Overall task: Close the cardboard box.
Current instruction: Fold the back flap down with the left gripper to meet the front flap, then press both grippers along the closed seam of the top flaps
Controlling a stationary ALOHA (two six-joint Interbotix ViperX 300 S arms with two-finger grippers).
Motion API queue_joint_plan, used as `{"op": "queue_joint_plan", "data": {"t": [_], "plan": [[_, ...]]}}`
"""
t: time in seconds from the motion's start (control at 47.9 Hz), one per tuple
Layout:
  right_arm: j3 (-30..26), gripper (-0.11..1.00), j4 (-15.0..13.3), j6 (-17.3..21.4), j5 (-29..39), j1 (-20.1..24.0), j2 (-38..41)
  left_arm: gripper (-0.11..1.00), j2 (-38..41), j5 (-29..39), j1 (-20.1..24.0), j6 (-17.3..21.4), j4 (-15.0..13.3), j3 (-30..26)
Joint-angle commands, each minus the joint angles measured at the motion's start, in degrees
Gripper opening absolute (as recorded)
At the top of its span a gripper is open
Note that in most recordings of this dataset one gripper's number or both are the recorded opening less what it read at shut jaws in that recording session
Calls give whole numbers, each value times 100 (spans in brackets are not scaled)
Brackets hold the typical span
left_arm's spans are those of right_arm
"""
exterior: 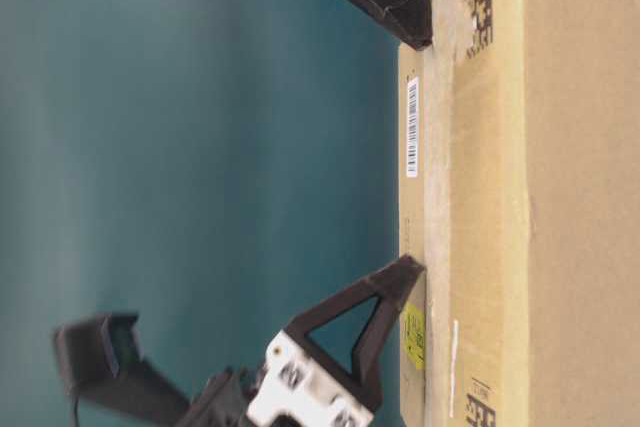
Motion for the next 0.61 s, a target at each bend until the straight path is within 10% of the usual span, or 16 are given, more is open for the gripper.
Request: {"op": "queue_joint_plan", "data": {"t": [0.0,0.585], "plan": [[-88,0,0,-9,-26,-26,-35,0,-316,-703,-88,9,-9,272],[-105,0,-9,-9,-44,-26,-9,0,-1037,-3146,-413,-18,-9,2171]]}}
